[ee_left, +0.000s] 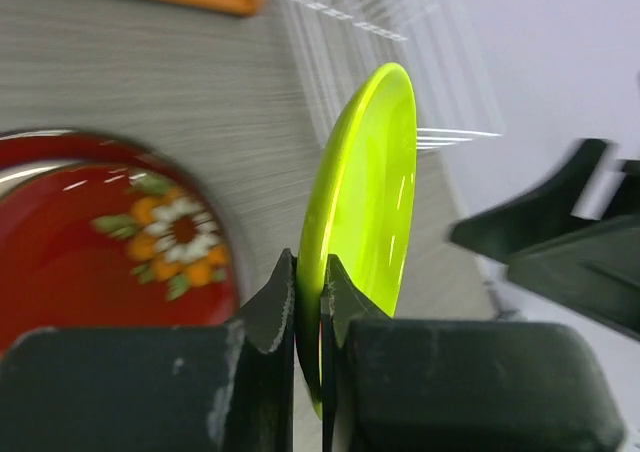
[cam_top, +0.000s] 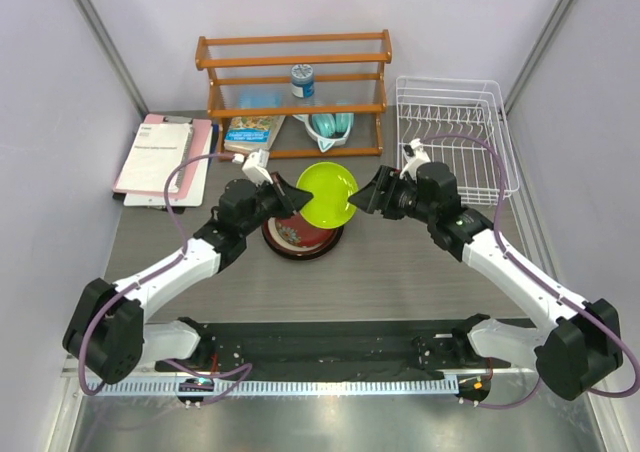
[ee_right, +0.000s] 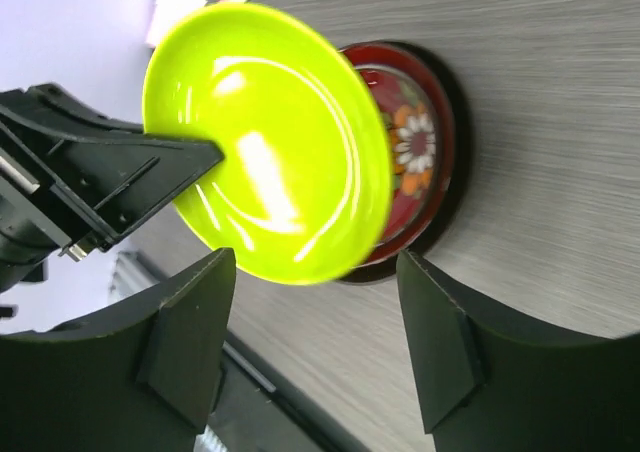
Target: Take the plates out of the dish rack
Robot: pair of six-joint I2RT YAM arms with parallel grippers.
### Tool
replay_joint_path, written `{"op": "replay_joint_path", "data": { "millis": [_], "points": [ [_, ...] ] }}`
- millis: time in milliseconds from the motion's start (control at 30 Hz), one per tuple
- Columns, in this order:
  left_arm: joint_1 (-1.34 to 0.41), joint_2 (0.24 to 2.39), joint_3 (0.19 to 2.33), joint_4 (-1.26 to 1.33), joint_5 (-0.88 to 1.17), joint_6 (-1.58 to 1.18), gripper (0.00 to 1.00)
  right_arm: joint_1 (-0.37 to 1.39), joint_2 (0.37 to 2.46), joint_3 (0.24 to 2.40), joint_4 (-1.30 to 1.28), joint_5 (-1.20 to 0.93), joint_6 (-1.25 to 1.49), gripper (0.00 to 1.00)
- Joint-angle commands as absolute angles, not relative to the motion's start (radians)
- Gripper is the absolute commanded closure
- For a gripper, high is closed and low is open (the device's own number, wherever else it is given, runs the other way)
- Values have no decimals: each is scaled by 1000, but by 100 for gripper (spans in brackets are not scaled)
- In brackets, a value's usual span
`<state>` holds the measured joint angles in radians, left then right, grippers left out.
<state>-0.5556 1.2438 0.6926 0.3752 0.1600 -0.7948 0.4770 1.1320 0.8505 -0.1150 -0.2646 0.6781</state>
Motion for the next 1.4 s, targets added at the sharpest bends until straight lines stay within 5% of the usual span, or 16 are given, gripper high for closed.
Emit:
{"op": "replay_joint_path", "data": {
  "millis": [0, 833, 933, 1133, 1300, 1367],
  "points": [
    [-549, 1193, 713, 192, -29, -697, 100, 480, 1080, 882, -164, -129, 617, 27],
    [-508, 1404, 677, 199, -106, -696, 100, 479, 1072, 856, -247, -37, 545, 20],
    [-508, 1404, 678, 170, -117, -698, 93, 480, 1077, 859, -245, -31, 541, 20],
    [-508, 1381, 666, 141, -130, -693, 54, 480, 1091, 856, -245, -15, 535, 20],
    [-508, 1353, 666, 106, -149, -672, 45, 479, 1098, 854, -245, -5, 520, 20],
    [-508, 1330, 670, 78, -156, -666, 31, 480, 1097, 853, -252, 55, 511, 20]
  ]
}}
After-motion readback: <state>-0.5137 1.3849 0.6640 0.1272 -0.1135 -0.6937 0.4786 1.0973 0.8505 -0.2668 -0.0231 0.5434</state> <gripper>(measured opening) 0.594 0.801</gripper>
